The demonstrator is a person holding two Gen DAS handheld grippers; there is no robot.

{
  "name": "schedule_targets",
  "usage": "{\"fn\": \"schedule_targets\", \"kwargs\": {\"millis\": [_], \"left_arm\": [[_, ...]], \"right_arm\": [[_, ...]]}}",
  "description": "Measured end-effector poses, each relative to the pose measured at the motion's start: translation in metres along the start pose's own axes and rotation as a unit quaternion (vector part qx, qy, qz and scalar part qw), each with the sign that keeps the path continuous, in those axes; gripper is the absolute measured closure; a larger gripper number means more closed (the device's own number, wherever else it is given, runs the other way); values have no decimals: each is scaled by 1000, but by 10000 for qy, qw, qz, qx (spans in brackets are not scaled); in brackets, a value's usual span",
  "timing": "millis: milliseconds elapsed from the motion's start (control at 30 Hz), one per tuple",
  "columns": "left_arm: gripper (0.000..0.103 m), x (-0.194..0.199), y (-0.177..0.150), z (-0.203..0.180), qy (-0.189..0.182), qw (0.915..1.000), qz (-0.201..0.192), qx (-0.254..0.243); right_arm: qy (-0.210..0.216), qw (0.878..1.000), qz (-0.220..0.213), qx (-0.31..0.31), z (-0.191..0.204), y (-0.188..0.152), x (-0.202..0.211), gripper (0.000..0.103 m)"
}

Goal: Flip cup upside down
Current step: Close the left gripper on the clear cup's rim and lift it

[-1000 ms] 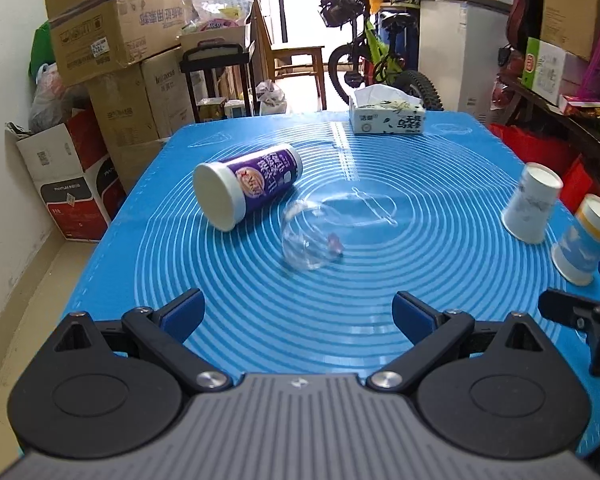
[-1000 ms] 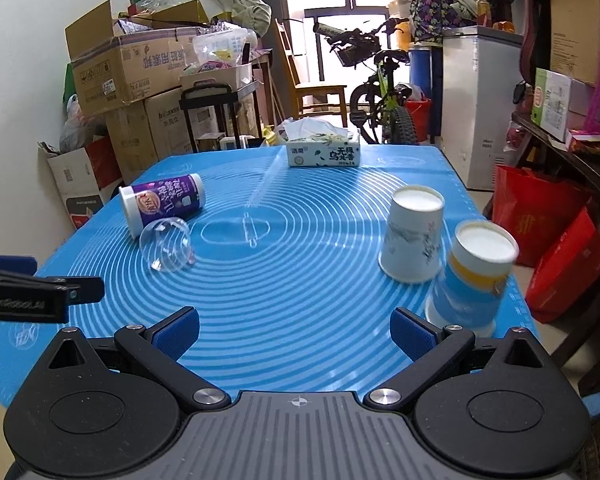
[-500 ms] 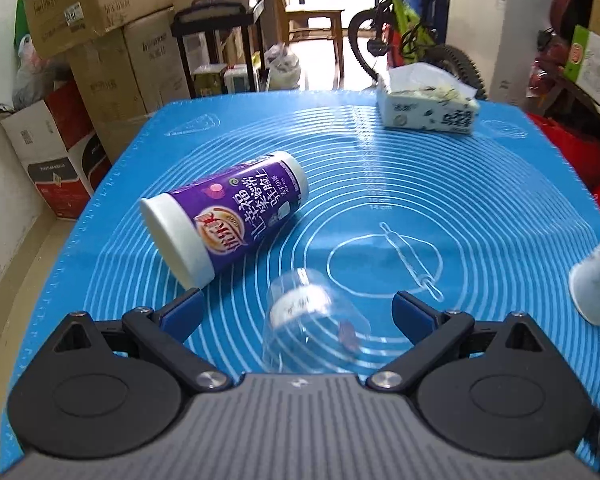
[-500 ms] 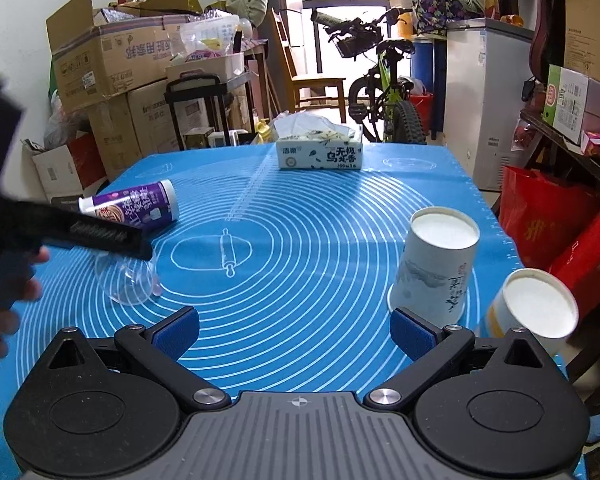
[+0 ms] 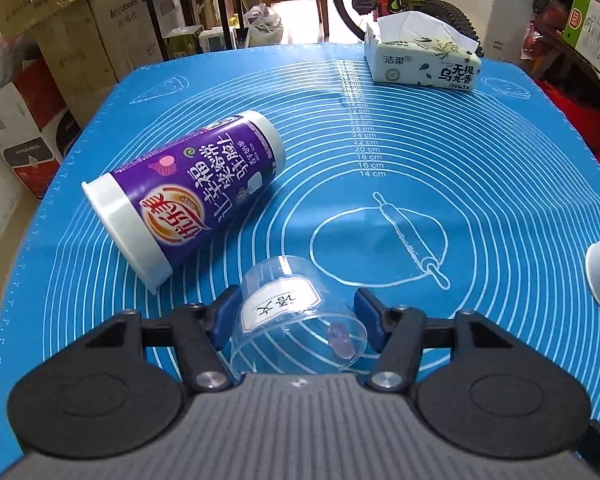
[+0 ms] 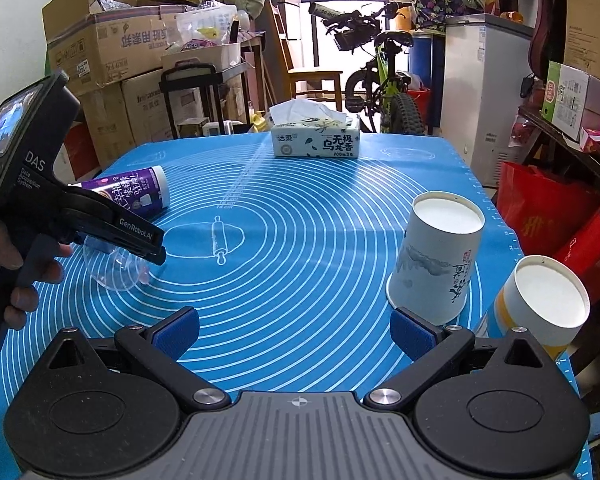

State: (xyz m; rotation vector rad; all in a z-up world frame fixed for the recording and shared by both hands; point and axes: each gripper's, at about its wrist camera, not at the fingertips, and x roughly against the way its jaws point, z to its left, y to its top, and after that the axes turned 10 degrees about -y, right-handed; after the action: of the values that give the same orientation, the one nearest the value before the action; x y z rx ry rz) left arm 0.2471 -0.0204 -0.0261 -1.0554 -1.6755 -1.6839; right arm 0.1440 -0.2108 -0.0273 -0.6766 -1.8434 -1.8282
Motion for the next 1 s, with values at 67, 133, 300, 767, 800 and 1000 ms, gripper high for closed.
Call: {"fn": "schedule_targets", "kwargs": {"millis": [67, 133, 300, 767, 800, 1000], "left_arm": [[41, 5, -2, -1, -23, 10000, -2, -50], [41, 13, -5, -3, -65, 9999, -22, -108], [41, 42, -22, -13, -292, 9993, -105, -230], [41, 76, -92, -62, -974, 9942, -47, -448], [41, 74, -95, -64, -992, 9940, -32, -453], [40, 66, -102, -70, -947, 9945, 19, -457]], "right_arm": [[-15, 10000, -16, -13, -1, 0, 3, 0], [-22, 10000, -30, -33, -3, 0, 8, 0], [-77, 9999, -103, -6, -6, -2, 24, 0], [-329, 9993, 148, -106, -30, -32, 54, 0], [-337, 9992, 182, -127, -31, -33, 54, 0], [-372, 9987, 306, -155, -37, -41, 54, 0]]}}
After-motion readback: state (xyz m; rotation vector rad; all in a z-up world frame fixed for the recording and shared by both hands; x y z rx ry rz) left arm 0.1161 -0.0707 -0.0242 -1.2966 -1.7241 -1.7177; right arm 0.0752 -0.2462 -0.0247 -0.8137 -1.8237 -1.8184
